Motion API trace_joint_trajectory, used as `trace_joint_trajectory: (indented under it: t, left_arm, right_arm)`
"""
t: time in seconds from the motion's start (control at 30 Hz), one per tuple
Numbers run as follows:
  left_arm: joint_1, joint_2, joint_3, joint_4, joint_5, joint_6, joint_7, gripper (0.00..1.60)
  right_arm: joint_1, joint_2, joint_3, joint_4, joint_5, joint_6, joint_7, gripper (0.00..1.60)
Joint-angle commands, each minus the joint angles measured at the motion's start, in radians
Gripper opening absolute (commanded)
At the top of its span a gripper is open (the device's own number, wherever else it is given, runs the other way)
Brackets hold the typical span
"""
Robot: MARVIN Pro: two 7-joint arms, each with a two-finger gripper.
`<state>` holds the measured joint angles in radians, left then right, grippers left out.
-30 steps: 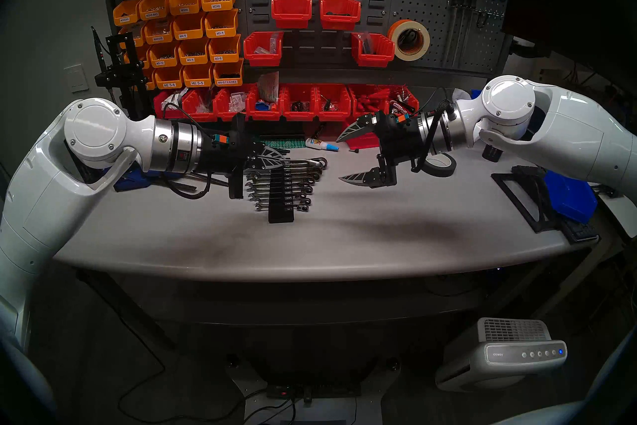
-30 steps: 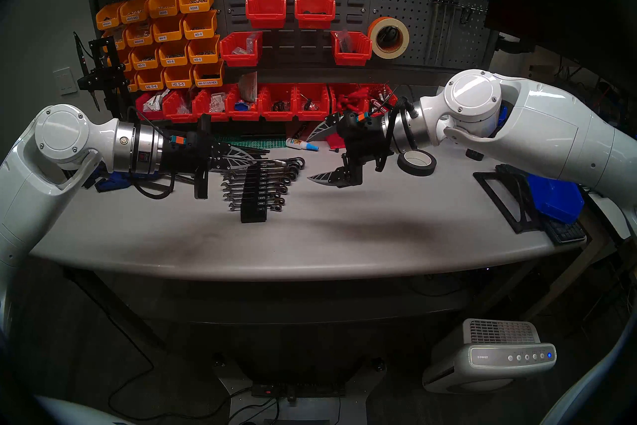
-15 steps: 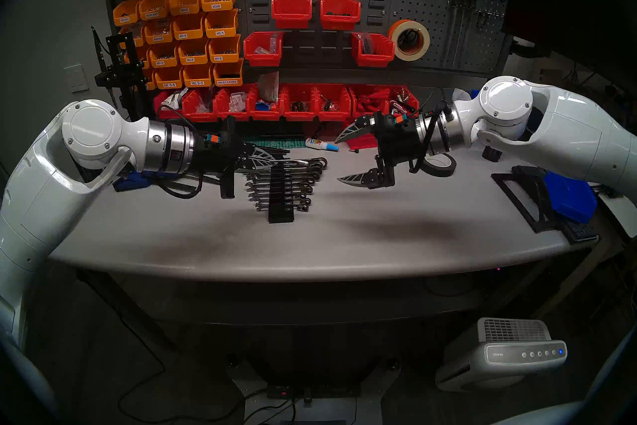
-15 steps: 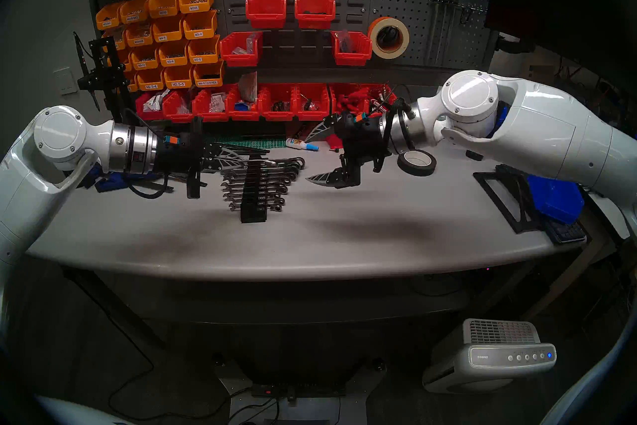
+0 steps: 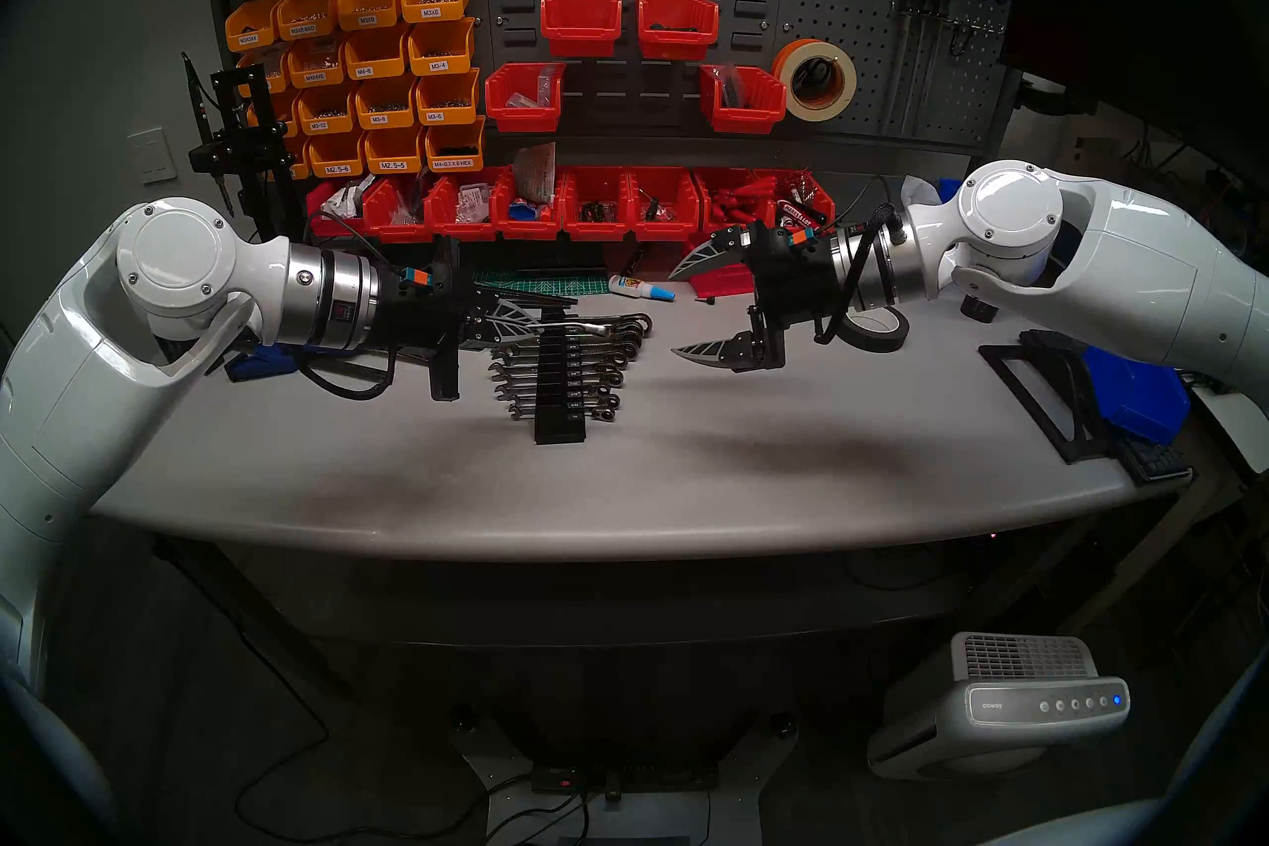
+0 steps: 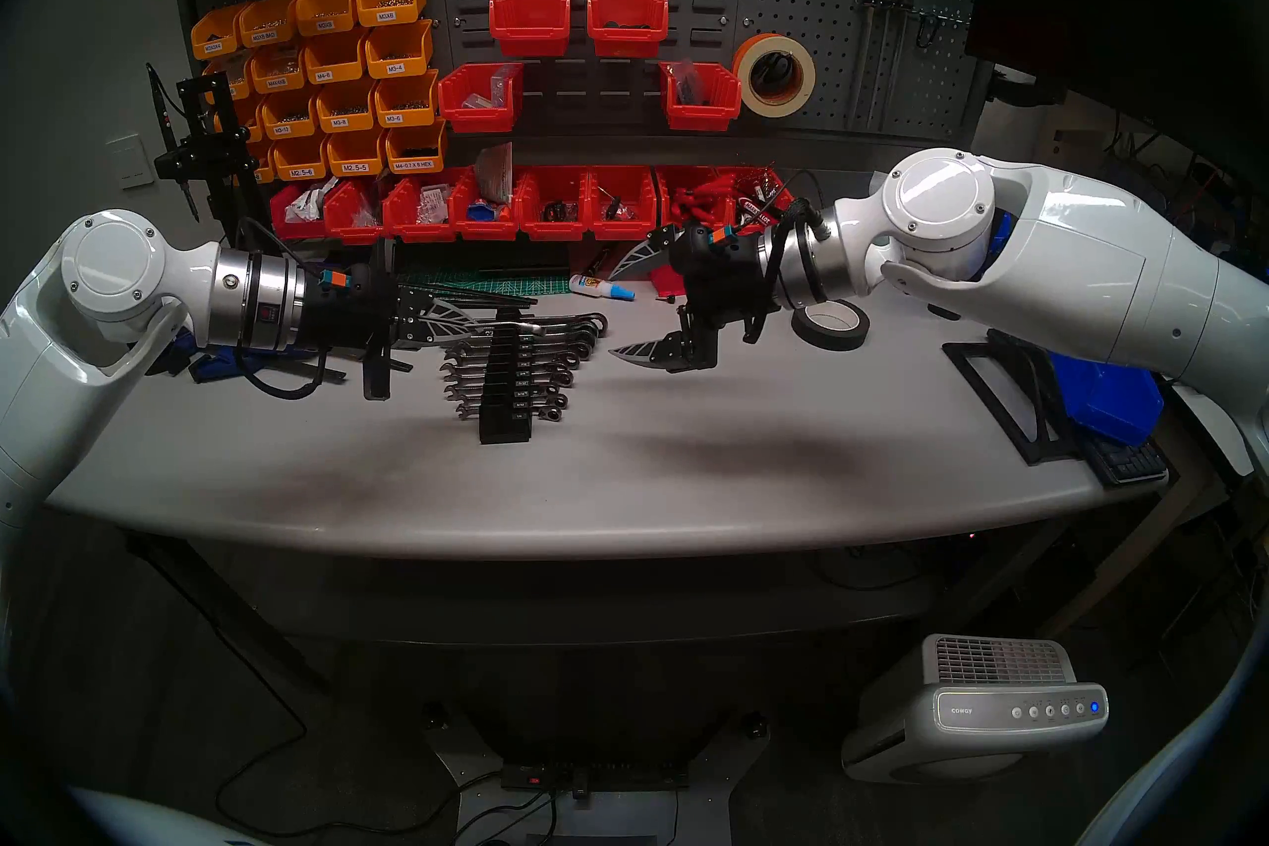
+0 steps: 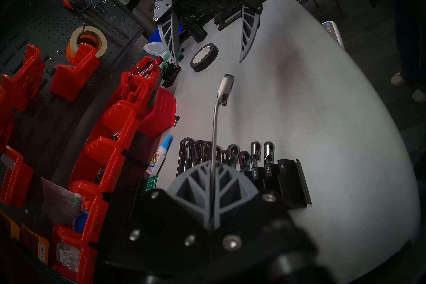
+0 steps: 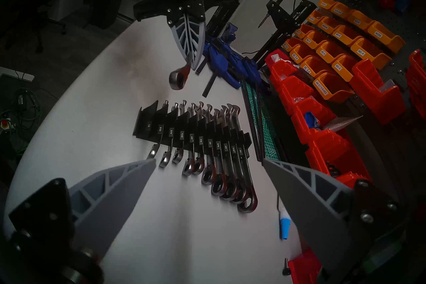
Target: Put the wrenches on the table into the correct slot in the case
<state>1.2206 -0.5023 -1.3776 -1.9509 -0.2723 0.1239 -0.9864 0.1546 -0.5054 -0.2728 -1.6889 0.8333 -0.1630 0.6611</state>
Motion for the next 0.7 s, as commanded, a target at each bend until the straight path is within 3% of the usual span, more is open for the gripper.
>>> trace_joint_trajectory:
  t: [0.0,0.67]
  left_arm:
    - [-0.028,0.001,-0.007,0.005,0.009,0.000,0.004,0.00]
    - [-0.006,-0.001,0.021,0.019,0.050,0.017,0.003,0.00]
  right_arm:
    - [0.002,-0.003,0.024,0.019,0.013,-0.047,-0.026,1.60]
    - [-0.025,-0.083,0.029,0.131,0.061,-0.158,-0.009,1.60]
